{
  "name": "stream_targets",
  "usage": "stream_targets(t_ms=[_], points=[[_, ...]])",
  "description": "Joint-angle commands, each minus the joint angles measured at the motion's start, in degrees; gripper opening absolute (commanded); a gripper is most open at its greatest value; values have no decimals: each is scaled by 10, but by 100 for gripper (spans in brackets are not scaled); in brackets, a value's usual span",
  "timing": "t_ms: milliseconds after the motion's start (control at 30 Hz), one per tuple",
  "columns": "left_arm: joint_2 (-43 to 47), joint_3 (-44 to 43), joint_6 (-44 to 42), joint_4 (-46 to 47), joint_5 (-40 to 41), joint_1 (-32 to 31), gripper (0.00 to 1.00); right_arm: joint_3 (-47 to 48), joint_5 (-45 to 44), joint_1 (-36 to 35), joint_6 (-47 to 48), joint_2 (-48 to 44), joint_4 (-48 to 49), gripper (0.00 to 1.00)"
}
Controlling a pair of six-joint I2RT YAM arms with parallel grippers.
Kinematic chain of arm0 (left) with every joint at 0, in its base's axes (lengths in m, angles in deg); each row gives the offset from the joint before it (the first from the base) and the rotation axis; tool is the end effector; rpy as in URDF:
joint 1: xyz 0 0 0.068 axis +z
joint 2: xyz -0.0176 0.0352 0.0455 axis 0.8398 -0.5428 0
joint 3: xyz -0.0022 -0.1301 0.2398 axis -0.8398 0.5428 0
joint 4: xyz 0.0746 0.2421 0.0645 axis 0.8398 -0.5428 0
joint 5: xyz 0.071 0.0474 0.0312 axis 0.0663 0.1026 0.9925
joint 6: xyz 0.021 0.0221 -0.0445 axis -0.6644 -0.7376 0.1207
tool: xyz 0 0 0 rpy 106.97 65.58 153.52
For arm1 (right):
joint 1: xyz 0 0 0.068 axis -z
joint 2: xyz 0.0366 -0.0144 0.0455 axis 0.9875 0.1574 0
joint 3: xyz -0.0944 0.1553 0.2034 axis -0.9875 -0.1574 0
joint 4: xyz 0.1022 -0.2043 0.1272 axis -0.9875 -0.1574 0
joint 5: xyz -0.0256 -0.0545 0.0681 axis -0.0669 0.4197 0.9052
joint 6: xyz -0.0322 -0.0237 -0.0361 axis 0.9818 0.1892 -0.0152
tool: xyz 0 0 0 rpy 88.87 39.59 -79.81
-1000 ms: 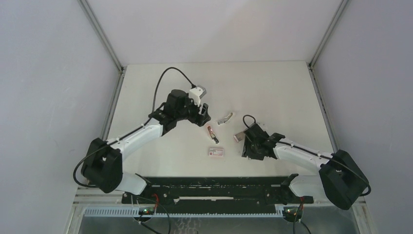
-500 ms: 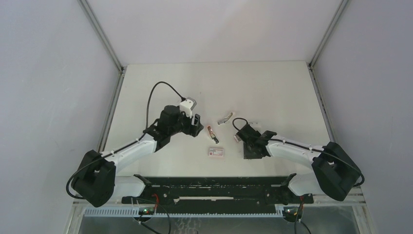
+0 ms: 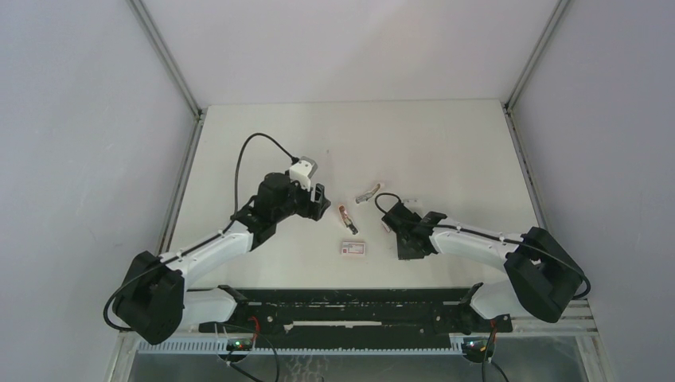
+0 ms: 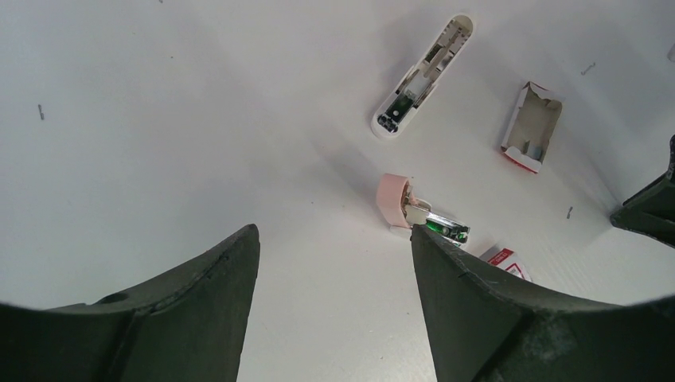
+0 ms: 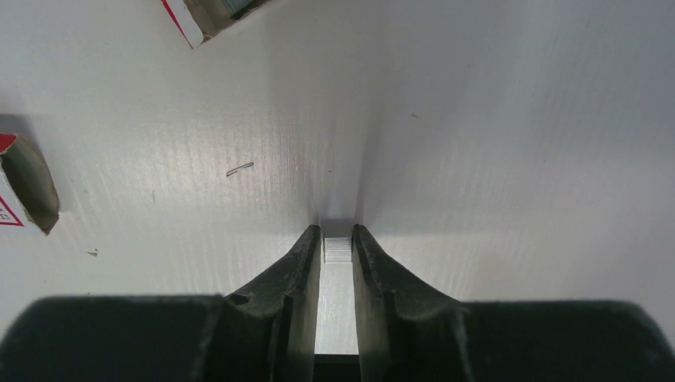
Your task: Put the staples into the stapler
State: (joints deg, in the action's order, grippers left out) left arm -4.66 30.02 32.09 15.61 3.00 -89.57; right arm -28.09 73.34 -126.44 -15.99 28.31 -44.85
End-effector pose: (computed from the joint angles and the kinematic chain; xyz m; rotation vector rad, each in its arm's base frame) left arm 0.2215 -0.1453 0.2277 0.5128 2.0024 -0.5431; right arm 0.1612 0.1513 0.1561 -0.0596 2.7912 -0.0264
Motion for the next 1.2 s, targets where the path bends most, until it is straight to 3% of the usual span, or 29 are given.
stream_targets(t_ms=[0,267,500,833,1167], points=[[17,7,2,21,11,2,74,5,-10,-3,4,7,-22,19],[29,16,7,27,25,2,74,11,7,3,18,-7,-8,14],[42,32,12,39,45,2,74,63,31,14,88,-3,58,13],[37,39,17,49,59,2,74,184,52,-11,200,83,152,14],[61,57,26,62,87,2,74,227,50,-49,235,157,189,14]])
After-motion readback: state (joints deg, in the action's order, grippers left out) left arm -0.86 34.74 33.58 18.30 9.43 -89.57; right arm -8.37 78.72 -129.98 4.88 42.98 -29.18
